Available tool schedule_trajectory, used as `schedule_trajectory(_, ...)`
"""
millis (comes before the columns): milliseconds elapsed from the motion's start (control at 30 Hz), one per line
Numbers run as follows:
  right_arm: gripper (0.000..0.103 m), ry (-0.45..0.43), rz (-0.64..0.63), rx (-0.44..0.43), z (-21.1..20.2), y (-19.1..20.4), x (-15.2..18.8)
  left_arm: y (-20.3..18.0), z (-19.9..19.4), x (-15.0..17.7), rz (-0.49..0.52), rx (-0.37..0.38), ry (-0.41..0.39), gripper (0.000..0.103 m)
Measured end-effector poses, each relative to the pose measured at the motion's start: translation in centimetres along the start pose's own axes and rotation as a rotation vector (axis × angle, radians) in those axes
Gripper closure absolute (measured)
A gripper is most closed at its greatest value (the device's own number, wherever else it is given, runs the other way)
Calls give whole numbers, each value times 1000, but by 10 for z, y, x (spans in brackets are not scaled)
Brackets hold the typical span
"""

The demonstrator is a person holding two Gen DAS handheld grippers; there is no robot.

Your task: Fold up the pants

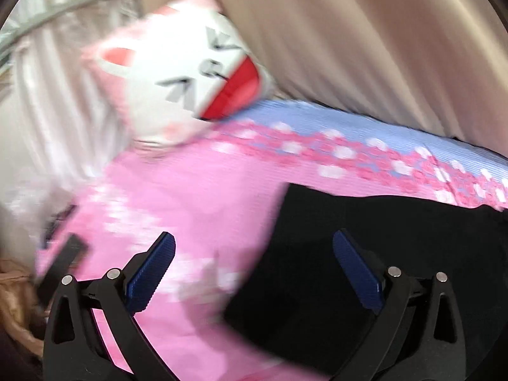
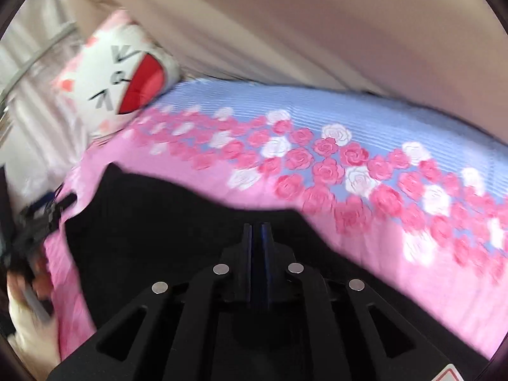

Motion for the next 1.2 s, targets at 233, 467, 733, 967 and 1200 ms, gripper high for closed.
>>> schedule_trajectory(233, 95, 35, -43, 23, -60, 9, 105, 43, -30, 63, -42, -18, 75, 5)
schedule_trajectory(467, 93, 36, 137, 34, -59, -35, 128, -12, 19, 79, 38, -60, 204, 5)
schedule_trajectory(733, 59, -291, 404, 389, -234, -208, 162, -29, -57, 43, 31, -42, 40, 5)
schedule_trajectory(967, 59, -421, 661, 688, -367, -375, 232, -132, -114, 8, 117, 136, -45, 5)
schedule_trajectory(1200, 46, -298, 591, 680, -353, -452, 214, -226, -142, 6, 237, 227, -55, 5)
Point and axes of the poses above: each gripper's, at about its wrist camera, not at the fingertips, and z roughly the way its jaws point, y to its left, x to its underside, the point moved 9 cm from there along z, roughly the way its jaws point, and after that the axes turned 11 degrees about z, right-handed, at the moved point
